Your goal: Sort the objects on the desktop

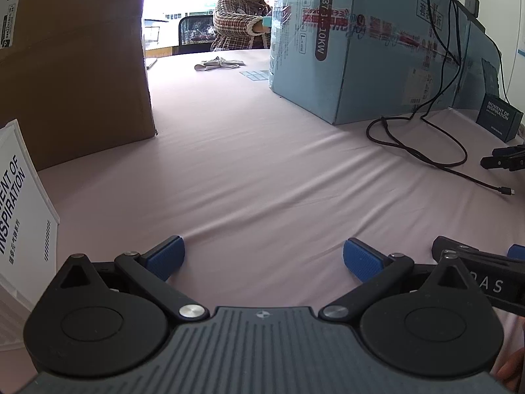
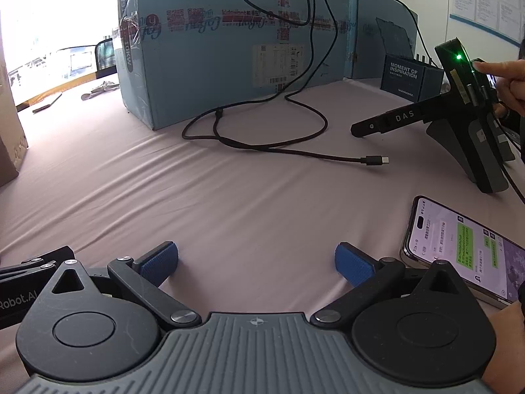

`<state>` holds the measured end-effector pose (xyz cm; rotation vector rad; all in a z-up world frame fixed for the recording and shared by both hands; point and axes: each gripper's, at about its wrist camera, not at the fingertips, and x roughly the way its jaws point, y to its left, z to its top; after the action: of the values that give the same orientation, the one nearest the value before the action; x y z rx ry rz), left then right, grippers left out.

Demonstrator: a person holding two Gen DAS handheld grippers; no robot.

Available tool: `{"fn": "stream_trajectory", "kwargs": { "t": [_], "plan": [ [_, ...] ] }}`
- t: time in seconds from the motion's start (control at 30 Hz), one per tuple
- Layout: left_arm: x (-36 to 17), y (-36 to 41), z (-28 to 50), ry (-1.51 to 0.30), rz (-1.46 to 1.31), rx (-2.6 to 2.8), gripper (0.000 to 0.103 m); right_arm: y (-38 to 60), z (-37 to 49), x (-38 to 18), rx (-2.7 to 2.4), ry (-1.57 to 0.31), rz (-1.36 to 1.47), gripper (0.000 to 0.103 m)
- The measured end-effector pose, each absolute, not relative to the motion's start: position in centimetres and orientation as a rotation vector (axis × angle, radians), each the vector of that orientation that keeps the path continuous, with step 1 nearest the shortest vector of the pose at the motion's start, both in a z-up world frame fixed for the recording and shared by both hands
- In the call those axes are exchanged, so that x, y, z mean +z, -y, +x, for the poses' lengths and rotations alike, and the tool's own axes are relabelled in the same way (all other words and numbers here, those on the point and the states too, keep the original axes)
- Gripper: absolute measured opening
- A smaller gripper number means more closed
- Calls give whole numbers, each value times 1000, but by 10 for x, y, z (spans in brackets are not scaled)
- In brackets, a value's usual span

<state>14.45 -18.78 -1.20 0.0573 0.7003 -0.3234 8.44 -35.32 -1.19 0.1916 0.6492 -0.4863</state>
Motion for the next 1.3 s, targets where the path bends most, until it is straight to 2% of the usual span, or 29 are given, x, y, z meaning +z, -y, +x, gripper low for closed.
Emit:
{"fn": "stream_trajectory", "kwargs": {
  "t": [1.3],
  "plan": [
    [-12, 191, 143, -700, 55, -311, 103, 353, 83, -12, -488, -648, 193, 103]
  ]
}}
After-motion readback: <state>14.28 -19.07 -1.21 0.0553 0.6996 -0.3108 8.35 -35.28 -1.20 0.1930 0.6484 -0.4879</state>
